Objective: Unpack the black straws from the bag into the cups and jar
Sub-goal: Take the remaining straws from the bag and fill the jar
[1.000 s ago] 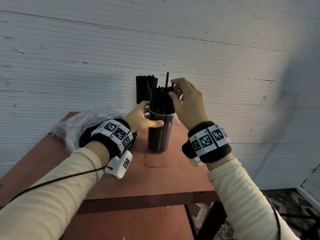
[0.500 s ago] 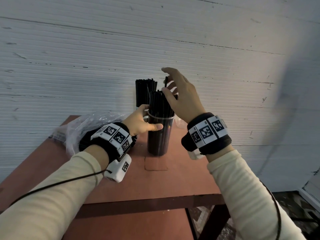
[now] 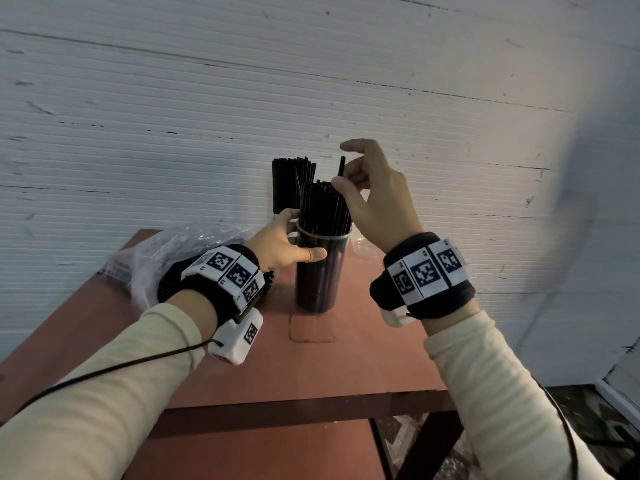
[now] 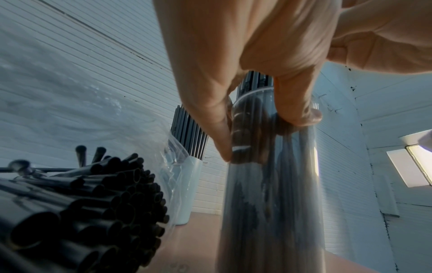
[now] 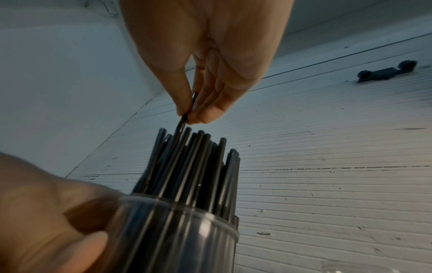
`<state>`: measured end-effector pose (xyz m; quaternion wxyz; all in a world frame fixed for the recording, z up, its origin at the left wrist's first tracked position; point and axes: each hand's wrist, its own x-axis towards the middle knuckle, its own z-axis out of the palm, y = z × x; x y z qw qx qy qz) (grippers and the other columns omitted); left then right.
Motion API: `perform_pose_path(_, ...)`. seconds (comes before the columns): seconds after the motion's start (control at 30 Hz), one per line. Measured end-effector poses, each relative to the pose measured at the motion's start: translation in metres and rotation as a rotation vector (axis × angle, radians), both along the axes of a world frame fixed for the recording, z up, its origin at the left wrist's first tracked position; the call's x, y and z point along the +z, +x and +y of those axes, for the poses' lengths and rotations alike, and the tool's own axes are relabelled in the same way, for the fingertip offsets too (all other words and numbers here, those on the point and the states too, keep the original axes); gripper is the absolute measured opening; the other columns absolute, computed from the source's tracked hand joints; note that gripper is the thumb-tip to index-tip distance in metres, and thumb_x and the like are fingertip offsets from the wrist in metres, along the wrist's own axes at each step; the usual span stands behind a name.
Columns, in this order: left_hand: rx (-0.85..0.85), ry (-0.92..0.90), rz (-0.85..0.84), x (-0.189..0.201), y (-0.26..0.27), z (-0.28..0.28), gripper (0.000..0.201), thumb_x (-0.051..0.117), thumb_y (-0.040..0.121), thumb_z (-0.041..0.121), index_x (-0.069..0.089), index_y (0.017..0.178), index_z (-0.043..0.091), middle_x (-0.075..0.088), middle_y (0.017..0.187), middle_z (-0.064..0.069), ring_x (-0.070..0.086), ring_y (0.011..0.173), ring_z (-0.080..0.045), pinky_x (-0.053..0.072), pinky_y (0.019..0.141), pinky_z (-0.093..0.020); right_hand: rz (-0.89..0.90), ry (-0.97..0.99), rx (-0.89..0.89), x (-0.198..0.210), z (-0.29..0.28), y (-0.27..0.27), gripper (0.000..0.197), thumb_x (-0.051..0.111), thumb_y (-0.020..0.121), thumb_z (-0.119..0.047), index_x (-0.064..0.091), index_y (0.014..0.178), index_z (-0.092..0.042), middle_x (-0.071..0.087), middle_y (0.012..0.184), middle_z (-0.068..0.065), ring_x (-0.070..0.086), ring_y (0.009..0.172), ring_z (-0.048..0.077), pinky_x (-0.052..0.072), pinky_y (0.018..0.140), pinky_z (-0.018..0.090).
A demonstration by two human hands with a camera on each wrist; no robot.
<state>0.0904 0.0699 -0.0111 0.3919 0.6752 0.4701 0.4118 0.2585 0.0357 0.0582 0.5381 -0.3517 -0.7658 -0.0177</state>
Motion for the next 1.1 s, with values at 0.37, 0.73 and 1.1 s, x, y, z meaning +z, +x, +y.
perform_pose_path(0.37,-0.029,0.002,-0.026,-0.001,-0.001,0.000,0.074,0.082,0.073,0.011,0.040,0.133,0.017,0.059,0.129,-0.002,0.056,0.121,-0.017,0.042,0.109,-0.039,-0.192,-0.158,-0.171,-0.028,-0.004,-0.006,0.016,0.063,0.089,-0.015,0.063,0.104,-0.011,0.064,0.082,-0.003,0.060,0.074,0.013,0.050,0.073,0.023)
perform_pose_path(0.73,-0.017,0.020,-0.058,-0.001,0.002,-0.005,0.066,0.079,0.077,0.008,0.040,0.129,0.019,0.059,0.124,0.000,0.056,0.120,-0.013,0.042,0.107,-0.032,-0.258,0.007,-0.078,-0.042,0.010,-0.008,0.038,0.047,0.099,-0.019,0.054,0.134,-0.005,0.055,0.137,0.009,0.041,0.136,0.022,0.034,0.113,0.036)
perform_pose_path(1.1,-0.132,-0.066,-0.116,-0.009,-0.003,-0.006,0.090,0.079,0.075,0.017,0.027,0.147,0.029,0.052,0.138,0.003,0.050,0.128,-0.011,0.039,0.107,-0.031,-0.194,-0.270,-0.099,-0.028,0.011,0.015,0.095,0.064,0.084,-0.053,0.011,0.153,-0.015,0.011,0.161,-0.002,0.009,0.148,0.010,0.014,0.117,0.025)
